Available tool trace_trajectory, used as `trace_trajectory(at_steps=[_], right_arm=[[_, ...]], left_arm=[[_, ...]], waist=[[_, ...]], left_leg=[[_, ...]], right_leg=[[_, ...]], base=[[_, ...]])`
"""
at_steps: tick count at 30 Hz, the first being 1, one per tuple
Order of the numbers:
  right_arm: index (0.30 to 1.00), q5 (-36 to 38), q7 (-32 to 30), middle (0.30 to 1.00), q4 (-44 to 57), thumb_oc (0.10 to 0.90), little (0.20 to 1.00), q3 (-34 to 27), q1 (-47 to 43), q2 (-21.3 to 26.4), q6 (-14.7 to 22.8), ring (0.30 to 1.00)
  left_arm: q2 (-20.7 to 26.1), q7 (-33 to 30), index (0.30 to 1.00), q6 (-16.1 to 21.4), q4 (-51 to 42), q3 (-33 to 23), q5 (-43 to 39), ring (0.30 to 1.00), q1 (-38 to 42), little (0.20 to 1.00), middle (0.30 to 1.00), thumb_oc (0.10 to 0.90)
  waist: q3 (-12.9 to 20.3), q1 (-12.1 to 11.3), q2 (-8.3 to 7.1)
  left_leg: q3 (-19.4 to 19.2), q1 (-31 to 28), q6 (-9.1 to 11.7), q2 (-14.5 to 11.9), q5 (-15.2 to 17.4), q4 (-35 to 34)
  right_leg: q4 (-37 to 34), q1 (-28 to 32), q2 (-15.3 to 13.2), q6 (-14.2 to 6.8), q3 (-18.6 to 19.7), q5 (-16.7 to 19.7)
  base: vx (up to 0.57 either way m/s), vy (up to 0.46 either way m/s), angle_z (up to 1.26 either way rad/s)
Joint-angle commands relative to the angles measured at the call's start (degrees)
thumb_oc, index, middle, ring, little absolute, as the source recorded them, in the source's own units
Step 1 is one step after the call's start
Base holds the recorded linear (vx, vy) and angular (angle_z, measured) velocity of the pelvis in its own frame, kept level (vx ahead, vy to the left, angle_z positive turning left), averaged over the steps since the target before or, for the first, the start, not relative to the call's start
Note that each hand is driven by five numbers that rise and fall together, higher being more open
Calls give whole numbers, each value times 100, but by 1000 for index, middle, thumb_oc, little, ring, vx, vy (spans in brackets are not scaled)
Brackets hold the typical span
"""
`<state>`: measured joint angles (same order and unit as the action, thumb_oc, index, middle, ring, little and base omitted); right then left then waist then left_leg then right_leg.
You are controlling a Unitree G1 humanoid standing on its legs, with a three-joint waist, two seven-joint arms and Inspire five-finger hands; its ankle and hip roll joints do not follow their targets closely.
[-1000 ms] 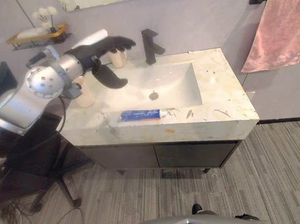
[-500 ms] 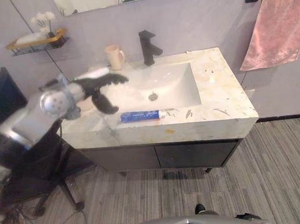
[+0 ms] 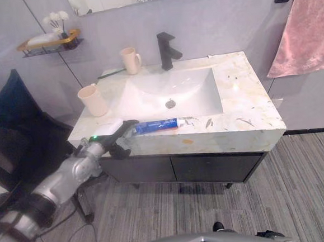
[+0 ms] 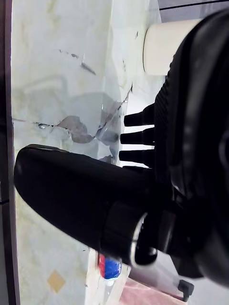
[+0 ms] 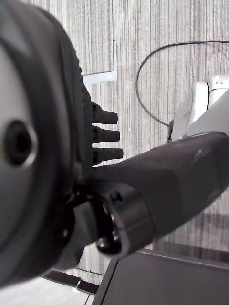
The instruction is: Organize the bathroom.
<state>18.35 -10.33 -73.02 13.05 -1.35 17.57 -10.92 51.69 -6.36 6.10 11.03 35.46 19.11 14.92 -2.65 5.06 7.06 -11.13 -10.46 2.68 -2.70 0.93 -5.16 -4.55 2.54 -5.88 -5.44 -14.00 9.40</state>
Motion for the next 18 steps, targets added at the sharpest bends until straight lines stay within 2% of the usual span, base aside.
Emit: trace_trajectory(at_steps=[1, 4, 5, 10, 18], right_arm=[[900, -199, -62, 900, -205, 800, 900, 47, -450, 19, 28, 900], [900, -217, -59, 900, -211, 800, 900, 32, -431, 2, 54, 900], [900, -237, -72, 900, -208, 800, 900, 41, -404, -11, 79, 900], [900, -256, -81, 900, -203, 800, 900, 31, -362, -44, 120, 900], [900, -298, -124, 900, -156, 800, 900, 59, -287, -90, 148, 900]], left_arm=[[5, -751, 900, 57, -76, -542, 320, 900, 514, 900, 900, 800], [-83, -945, 900, 18, -116, -557, 456, 900, 436, 900, 900, 800], [-150, -1401, 900, -233, -162, -551, 716, 900, 399, 900, 900, 800], [-235, -1727, 900, -334, -134, -629, 806, 900, 425, 900, 900, 800], [-271, -1816, 900, -449, -89, -783, 904, 900, 489, 900, 900, 800]], waist=[[-74, 100, -131], [-82, 105, -140], [-82, 118, -145], [-75, 118, -176], [-76, 148, -197]], left_leg=[[-498, 23, -358, 267, 299, 47], [-491, 30, -352, 263, 300, 51], [-492, 38, -348, 260, 293, 57], [-508, 45, -349, 257, 302, 67], [-534, 55, -342, 254, 304, 77]], right_leg=[[494, 216, 123, -322, 238, -1248], [503, 202, 129, -314, 245, -1252], [500, 198, 125, -307, 257, -1252], [492, 204, 114, -305, 249, -1254], [482, 195, 112, -299, 262, -1250]], base=[[0, 0, 0], [0, 0, 0], [0, 0, 0], [0, 0, 0], [0, 0, 0]])
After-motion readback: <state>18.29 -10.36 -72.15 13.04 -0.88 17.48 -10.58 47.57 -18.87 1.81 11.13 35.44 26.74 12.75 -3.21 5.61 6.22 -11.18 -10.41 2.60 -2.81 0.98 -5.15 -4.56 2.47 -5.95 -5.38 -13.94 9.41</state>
